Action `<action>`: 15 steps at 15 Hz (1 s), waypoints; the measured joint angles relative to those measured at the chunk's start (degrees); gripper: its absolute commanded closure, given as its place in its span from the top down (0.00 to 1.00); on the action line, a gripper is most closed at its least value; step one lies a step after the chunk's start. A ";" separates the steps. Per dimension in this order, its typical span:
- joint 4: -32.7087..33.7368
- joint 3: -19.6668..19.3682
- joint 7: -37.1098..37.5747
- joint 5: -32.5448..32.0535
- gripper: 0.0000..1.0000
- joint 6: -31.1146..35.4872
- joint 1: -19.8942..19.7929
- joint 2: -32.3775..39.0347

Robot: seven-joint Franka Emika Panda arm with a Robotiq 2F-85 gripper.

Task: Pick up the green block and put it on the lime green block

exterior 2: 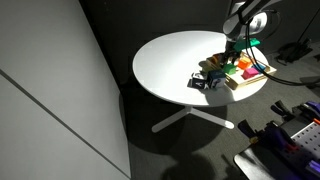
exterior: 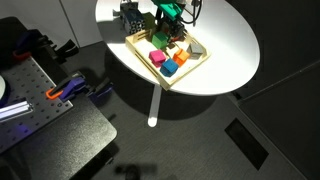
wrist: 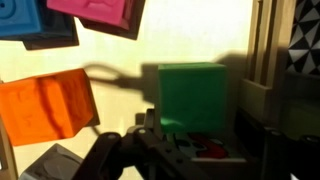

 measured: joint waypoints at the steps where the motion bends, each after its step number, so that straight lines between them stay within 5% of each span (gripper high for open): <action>1: 0.40 -0.02 0.34 0.00 0.42 -0.46 0.00 0.27; 4: 1.20 -0.03 1.12 0.00 0.32 -1.49 0.04 0.48; 15: 0.79 -0.02 3.12 0.00 0.32 -1.57 1.80 -3.79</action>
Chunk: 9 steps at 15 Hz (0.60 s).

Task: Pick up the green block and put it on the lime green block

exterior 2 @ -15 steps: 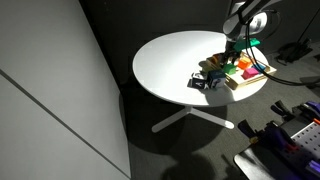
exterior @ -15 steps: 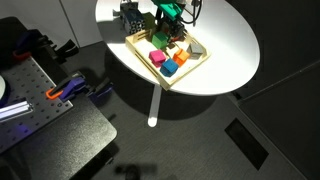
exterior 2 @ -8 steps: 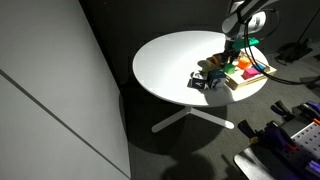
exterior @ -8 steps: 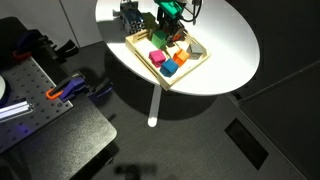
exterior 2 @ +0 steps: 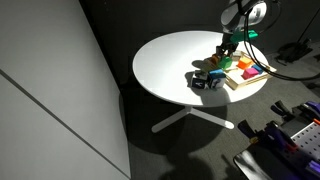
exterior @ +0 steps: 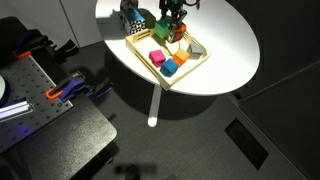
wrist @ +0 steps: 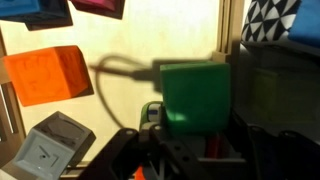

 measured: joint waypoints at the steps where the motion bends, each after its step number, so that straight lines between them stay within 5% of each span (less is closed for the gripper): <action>1: -0.24 0.00 0.41 0.00 0.32 0.08 0.30 -0.82; 9: -0.83 0.58 1.83 0.00 0.32 2.07 2.90 -3.81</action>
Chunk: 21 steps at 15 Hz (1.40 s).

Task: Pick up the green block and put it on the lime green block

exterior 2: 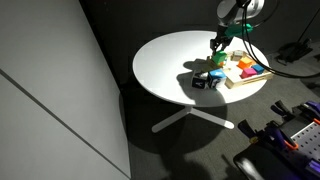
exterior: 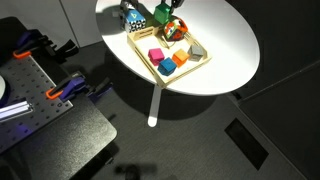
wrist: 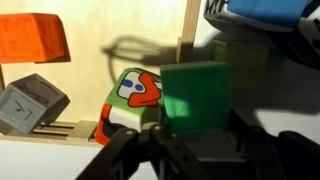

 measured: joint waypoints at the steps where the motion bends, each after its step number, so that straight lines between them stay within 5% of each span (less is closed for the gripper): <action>1: 0.00 0.14 0.09 0.00 0.32 0.40 0.33 0.00; 17: -1.54 3.01 0.62 0.00 0.32 -0.72 2.62 0.51; 18: -1.54 3.01 0.64 0.00 0.82 -1.56 2.65 0.56; 21: -1.54 3.00 0.64 0.00 0.96 -3.61 2.61 0.58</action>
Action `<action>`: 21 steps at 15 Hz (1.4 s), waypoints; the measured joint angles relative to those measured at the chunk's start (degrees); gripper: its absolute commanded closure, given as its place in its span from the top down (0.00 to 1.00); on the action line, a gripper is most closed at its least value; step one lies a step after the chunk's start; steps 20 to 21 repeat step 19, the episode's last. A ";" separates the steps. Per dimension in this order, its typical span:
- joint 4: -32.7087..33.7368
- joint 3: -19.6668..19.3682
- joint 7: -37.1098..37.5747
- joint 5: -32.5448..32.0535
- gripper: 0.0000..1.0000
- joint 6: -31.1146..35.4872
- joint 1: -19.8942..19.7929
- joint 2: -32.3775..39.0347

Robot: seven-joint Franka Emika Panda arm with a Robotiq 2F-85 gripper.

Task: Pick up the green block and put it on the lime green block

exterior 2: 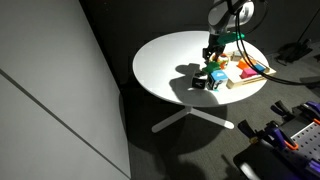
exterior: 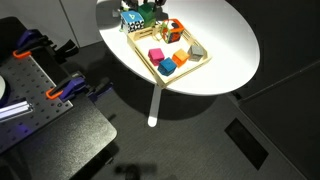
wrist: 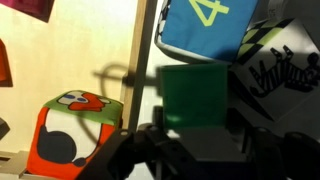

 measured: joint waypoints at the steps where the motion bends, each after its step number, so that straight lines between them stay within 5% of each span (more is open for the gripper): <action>1: 0.00 -0.01 0.00 0.00 1.00 -0.40 -0.04 0.00; 10: -1.75 0.13 -0.19 0.67 1.00 0.39 -2.42 -3.50; 21: -4.35 -0.94 -0.18 0.63 1.00 -7.59 -2.71 -7.64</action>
